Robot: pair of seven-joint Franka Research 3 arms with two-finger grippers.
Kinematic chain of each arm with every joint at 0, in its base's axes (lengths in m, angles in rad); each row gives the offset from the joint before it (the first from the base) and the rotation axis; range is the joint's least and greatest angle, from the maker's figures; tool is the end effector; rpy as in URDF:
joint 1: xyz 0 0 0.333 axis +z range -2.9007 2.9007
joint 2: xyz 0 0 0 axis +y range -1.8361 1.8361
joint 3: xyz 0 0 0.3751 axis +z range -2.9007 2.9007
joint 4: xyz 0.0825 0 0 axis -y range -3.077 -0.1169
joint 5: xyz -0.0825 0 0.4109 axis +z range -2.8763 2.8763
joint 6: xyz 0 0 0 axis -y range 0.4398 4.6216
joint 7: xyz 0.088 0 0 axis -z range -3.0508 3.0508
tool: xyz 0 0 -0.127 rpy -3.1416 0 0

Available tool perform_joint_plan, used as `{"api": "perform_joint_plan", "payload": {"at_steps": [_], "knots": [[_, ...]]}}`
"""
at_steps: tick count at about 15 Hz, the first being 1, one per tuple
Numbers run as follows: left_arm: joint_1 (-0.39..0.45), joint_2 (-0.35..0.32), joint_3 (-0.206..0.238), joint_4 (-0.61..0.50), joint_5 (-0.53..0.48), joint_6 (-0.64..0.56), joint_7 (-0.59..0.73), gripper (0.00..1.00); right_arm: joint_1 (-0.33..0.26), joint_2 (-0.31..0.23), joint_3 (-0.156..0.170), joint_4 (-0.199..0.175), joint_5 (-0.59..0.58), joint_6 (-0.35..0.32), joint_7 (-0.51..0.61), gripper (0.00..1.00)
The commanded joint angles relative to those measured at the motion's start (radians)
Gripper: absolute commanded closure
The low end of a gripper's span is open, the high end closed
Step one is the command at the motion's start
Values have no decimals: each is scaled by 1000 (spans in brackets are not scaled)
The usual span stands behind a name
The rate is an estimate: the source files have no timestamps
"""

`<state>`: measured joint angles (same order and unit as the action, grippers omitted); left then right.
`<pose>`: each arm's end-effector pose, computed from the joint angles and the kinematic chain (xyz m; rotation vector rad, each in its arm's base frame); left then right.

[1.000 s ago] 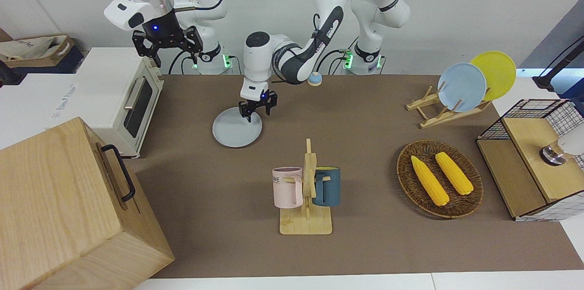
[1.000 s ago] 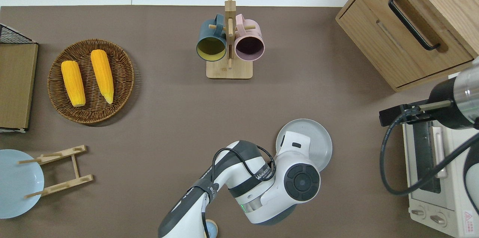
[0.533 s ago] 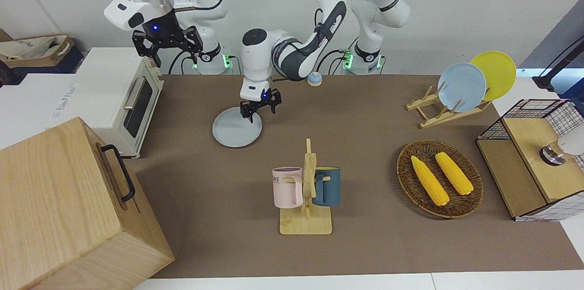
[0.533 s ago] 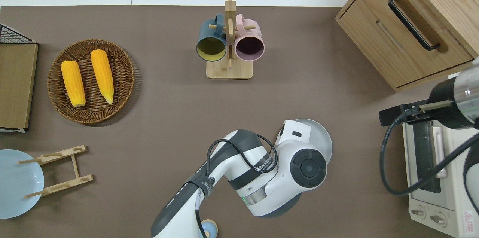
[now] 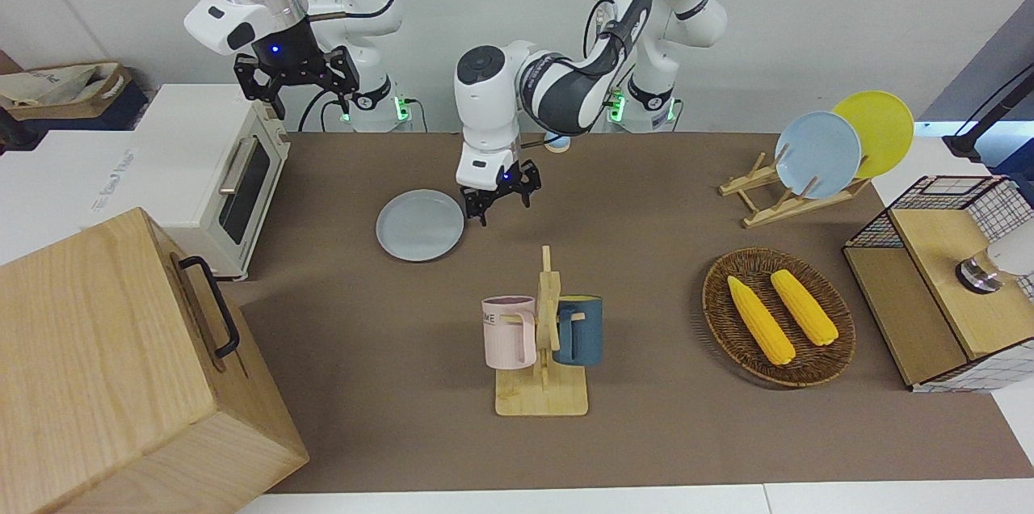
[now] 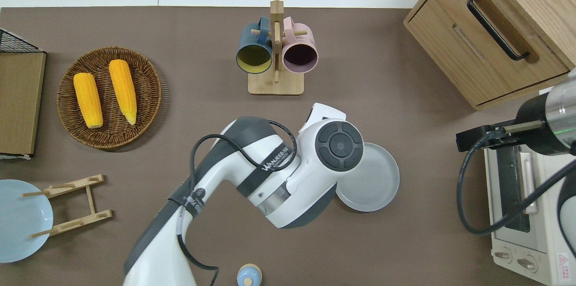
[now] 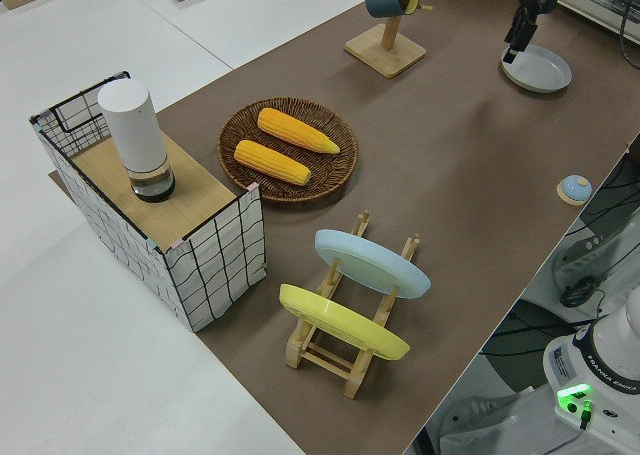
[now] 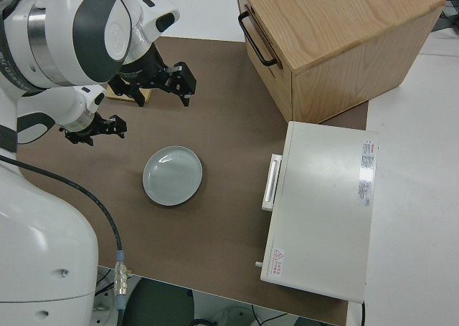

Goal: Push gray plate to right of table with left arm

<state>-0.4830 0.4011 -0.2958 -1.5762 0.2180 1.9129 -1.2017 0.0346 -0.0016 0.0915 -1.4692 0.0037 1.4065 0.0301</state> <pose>0.5390 -0.4653 0.4373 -3.0037 -0.5535 -0.0762 0.5577 0.0713 0.7005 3.1352 0.1514 -0.0961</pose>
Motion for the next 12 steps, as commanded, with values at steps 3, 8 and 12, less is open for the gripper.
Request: {"api": "perform_joint_plan", "payload": {"at_steps": [3,8,12], "knots": [[153,-108,-6,-2,0,-100,276,17,-12,-6,5,0,10,-12,-3,17],[341,-172,-9,2,-51,-152,546,15,-12,-6,5,0,9,-12,-3,17],[483,-211,-8,2,-75,-175,762,13,-12,-6,5,1,10,-12,-3,17]]}}
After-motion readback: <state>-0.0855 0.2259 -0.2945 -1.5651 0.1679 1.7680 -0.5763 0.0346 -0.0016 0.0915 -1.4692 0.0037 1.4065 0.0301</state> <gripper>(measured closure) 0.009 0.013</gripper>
